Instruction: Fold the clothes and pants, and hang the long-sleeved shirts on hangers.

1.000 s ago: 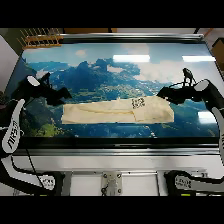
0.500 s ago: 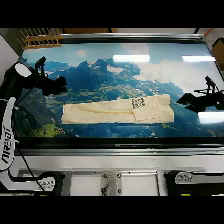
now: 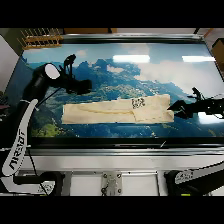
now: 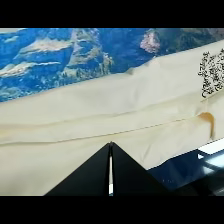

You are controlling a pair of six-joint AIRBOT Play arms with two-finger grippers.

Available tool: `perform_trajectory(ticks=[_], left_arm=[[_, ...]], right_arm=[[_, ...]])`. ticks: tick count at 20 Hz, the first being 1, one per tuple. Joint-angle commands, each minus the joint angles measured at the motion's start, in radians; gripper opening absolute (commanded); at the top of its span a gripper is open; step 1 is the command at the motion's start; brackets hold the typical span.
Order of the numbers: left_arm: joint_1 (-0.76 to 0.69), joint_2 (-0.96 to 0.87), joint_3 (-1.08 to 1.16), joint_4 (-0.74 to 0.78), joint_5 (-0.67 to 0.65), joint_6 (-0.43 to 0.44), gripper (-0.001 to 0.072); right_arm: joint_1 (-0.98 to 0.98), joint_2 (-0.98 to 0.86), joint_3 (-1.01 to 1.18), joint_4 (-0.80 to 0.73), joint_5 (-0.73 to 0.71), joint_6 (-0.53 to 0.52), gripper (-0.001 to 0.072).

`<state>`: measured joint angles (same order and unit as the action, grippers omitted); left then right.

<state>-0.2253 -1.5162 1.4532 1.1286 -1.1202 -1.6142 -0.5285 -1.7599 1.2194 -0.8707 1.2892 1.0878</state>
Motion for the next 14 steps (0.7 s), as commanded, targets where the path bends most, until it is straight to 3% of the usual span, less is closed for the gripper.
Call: perform_trajectory(ticks=[1, 5, 6, 9, 10, 14], left_arm=[[-0.064, -0.031, 0.001, 0.000, 0.029, -0.011, 0.0004], [-0.089, -0.063, 0.001, -0.006, 0.029, -0.011, 0.0004], [-0.089, -0.072, 0.001, -0.008, 0.028, -0.015, 0.0004], [-0.089, -0.101, 0.001, -0.008, 0.028, -0.025, 0.0004], [-0.091, -0.113, 0.001, -0.017, 0.029, -0.025, 0.0004], [-0.142, -0.185, 0.001, -0.105, 0.099, -0.024, 0.0003]], right_arm=[[0.103, -0.024, -0.002, 0.071, -0.003, -0.019, 0.0719], [0.191, -0.032, -0.002, 0.078, -0.010, -0.019, 0.0688], [0.200, -0.031, -0.001, 0.078, -0.018, -0.019, 0.0491], [0.195, -0.027, -0.001, 0.076, -0.035, -0.018, 0.0051], [0.189, -0.016, 0.000, 0.060, -0.034, -0.010, 0.0014], [0.200, 0.075, 0.076, -0.171, 0.029, 0.113, 0.0013]])
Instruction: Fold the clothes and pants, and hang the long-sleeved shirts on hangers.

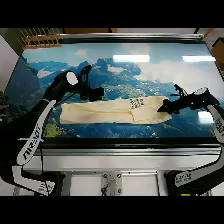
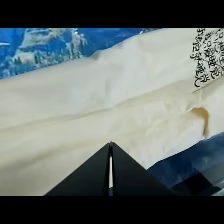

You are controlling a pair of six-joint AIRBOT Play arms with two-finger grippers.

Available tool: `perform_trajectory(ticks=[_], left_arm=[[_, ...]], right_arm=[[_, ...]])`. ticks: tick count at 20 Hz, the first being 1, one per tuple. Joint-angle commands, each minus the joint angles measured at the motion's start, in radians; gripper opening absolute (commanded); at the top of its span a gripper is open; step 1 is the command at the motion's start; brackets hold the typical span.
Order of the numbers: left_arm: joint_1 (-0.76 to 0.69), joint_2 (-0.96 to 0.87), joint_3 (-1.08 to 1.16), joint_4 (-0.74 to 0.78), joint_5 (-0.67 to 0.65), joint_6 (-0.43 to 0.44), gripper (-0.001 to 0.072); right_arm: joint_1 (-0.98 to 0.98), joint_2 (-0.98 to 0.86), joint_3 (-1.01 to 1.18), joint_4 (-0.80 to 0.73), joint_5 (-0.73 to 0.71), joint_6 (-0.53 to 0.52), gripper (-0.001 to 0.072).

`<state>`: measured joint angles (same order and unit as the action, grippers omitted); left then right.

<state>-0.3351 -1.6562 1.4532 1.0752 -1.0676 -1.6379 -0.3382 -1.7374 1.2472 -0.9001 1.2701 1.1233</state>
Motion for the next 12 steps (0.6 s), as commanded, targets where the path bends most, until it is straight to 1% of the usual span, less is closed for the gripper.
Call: perform_trajectory(ticks=[1, 3, 6, 9, 12], left_arm=[[-0.053, -0.068, 0.006, -0.058, 0.071, 0.000, 0.0003], [-0.110, -0.143, 0.059, -0.058, 0.091, 0.000, 0.0003], [-0.191, -0.264, 0.191, -0.058, 0.094, 0.000, 0.0003], [-0.257, -0.375, 0.318, -0.058, 0.074, -0.001, 0.0004], [-0.299, -0.450, 0.400, -0.058, 0.057, -0.001, 0.0004]], right_arm=[[0.019, 0.078, 0.089, -0.189, 0.086, 0.100, 0.0014], [0.048, 0.127, 0.191, -0.257, 0.181, 0.158, 0.0014], [0.120, 0.179, 0.336, -0.312, 0.304, 0.220, 0.0014], [0.215, 0.197, 0.471, -0.349, 0.375, 0.271, 0.0014], [0.301, 0.198, 0.570, -0.355, 0.411, 0.290, 0.0014]])
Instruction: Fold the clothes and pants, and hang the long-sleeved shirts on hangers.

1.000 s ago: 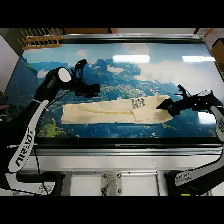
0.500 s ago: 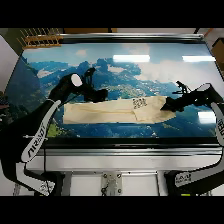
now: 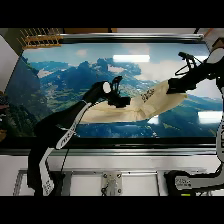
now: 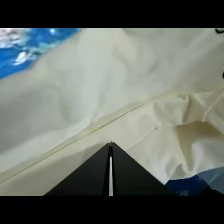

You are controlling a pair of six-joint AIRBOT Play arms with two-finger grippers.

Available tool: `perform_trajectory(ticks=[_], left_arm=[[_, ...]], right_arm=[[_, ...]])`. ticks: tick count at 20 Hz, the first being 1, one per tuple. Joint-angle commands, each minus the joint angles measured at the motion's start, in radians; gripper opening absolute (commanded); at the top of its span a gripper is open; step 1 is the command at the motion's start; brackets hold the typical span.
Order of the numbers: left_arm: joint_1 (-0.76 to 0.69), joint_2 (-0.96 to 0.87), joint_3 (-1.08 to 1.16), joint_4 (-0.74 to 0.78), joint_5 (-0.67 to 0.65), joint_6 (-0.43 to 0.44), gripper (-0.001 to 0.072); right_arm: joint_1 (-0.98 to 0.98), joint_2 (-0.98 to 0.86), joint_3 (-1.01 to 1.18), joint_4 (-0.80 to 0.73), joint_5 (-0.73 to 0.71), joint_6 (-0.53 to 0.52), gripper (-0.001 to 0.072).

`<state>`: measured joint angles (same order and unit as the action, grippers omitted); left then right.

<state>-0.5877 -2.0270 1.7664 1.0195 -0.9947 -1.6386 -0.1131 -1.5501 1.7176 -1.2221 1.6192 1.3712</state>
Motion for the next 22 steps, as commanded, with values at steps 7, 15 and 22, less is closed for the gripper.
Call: perform_trajectory(ticks=[7, 15, 22], left_arm=[[-0.061, -0.123, 0.119, 0.000, -0.035, -0.001, 0.0004], [0.021, -0.043, 0.119, 0.009, -0.062, -0.013, 0.0003], [0.230, 0.114, 0.119, 0.010, -0.128, -0.007, 0.0003]], right_arm=[[0.230, 0.012, 0.201, -0.035, 0.065, 0.059, 0.0014], [0.350, 0.011, 0.215, -0.034, 0.042, 0.060, 0.0014], [0.495, -0.026, 0.215, -0.031, -0.022, 0.101, 0.0014]])
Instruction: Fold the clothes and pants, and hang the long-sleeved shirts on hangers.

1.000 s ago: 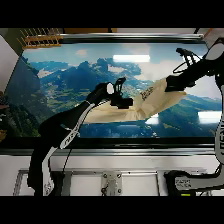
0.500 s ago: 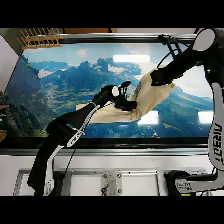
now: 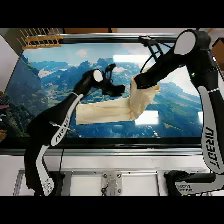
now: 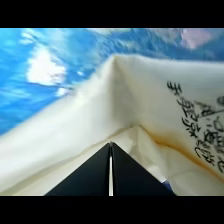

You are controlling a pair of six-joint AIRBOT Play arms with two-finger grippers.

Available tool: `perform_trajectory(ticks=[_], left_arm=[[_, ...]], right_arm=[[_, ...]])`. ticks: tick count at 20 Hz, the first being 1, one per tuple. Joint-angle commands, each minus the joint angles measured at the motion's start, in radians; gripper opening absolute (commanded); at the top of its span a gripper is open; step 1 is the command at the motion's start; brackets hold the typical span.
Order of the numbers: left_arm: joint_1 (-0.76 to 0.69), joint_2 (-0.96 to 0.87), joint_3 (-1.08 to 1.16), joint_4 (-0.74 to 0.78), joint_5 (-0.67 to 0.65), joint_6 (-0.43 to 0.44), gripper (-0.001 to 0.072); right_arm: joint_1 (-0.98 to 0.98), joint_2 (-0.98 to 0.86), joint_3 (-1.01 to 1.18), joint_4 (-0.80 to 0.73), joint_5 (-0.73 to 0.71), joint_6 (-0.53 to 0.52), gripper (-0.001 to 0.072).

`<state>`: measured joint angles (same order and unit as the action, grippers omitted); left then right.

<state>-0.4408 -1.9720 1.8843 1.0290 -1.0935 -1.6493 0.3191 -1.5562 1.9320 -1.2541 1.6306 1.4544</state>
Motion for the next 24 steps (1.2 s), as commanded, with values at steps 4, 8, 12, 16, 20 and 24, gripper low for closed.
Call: perform_trajectory(ticks=[4, 8, 12, 16, 20, 24], left_arm=[[0.222, 0.144, 0.001, 0.001, -0.080, 0.024, 0.0003], [0.359, 0.223, 0.001, 0.001, -0.140, 0.031, 0.0004], [0.472, 0.285, 0.001, 0.000, -0.181, 0.045, 0.0003], [0.538, 0.323, 0.001, 0.000, -0.187, 0.045, 0.0003], [0.579, 0.367, 0.000, 0.004, -0.180, 0.046, 0.0003], [0.567, 0.499, -0.141, 0.141, -0.122, 0.049, 0.0003]], right_arm=[[0.182, -0.095, 0.001, 0.013, -0.118, 0.079, 0.0014], [0.300, -0.224, 0.001, 0.117, -0.275, 0.111, 0.0014], [0.403, -0.370, 0.001, 0.157, -0.493, 0.117, 0.0021], [0.471, -0.475, 0.014, 0.346, -0.773, 0.085, 0.0668], [0.454, -0.409, 0.038, 0.507, -0.767, -0.097, 0.0667], [0.314, -0.250, -0.061, 0.337, -0.631, -0.097, 0.0667]])
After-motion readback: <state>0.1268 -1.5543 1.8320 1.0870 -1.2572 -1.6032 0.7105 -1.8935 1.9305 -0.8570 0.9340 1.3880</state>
